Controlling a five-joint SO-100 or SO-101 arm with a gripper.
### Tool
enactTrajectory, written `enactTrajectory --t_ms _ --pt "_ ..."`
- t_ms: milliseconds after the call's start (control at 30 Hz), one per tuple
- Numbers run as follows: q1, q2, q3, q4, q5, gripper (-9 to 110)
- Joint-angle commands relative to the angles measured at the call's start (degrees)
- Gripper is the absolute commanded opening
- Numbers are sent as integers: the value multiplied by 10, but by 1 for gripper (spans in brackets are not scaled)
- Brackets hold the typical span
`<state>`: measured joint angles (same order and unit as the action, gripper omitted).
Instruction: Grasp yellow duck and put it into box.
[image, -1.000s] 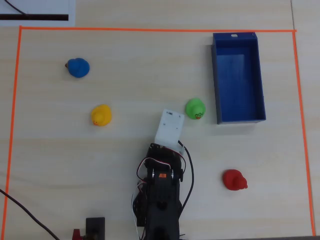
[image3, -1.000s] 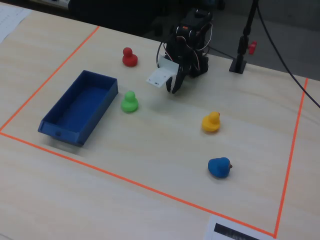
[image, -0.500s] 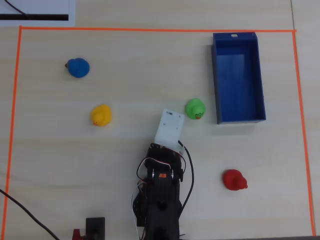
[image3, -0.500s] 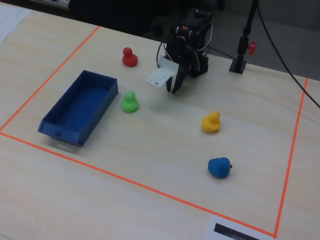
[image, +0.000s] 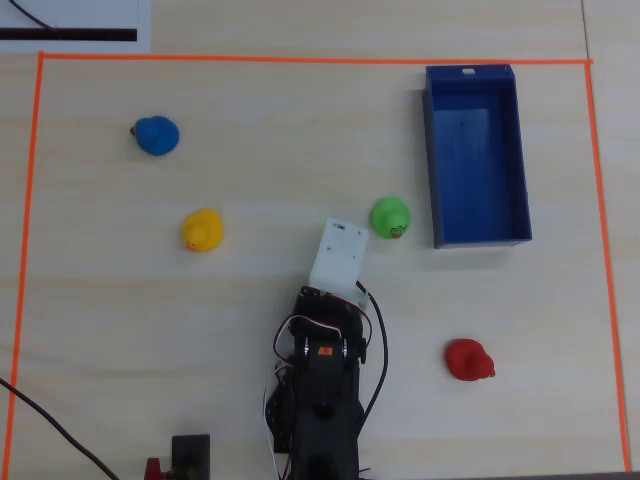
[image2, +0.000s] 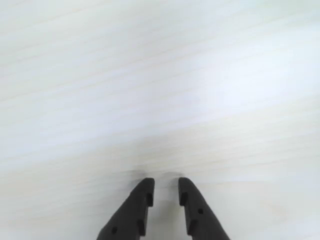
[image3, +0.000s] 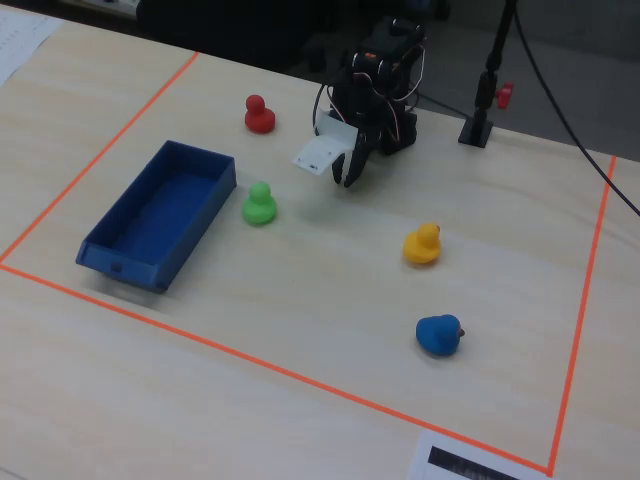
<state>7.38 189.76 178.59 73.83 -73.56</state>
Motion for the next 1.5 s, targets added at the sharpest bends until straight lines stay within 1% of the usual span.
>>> enactTrajectory --t_ms 0,1333,1467 --pt "3 -1 -4 11 2 4" --pt "-4 -1 -4 11 1 4" --pt "-5 -1 -4 11 0 7"
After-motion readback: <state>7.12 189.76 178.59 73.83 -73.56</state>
